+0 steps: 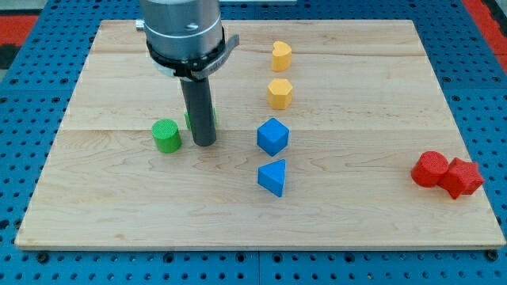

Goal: Drag the green star to the top right of the yellow heart

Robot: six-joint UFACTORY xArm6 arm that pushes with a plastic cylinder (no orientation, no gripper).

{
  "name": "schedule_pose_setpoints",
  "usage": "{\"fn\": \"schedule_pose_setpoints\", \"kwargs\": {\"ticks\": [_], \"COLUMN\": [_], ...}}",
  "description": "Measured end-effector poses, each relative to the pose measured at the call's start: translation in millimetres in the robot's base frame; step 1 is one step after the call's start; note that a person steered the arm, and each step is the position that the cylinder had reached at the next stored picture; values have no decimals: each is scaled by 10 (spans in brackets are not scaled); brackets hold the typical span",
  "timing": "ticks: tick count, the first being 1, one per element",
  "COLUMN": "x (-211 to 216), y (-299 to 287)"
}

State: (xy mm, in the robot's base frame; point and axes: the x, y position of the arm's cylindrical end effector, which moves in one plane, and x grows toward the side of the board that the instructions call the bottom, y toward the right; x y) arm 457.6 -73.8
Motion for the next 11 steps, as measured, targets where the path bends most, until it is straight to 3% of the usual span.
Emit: {"fn": "schedule_pose_setpoints", "kwargs": {"ticks": [5,8,10,11], "x": [-878,-1083,-1579,-1459], "y": [-309,-449,-194,-586]}}
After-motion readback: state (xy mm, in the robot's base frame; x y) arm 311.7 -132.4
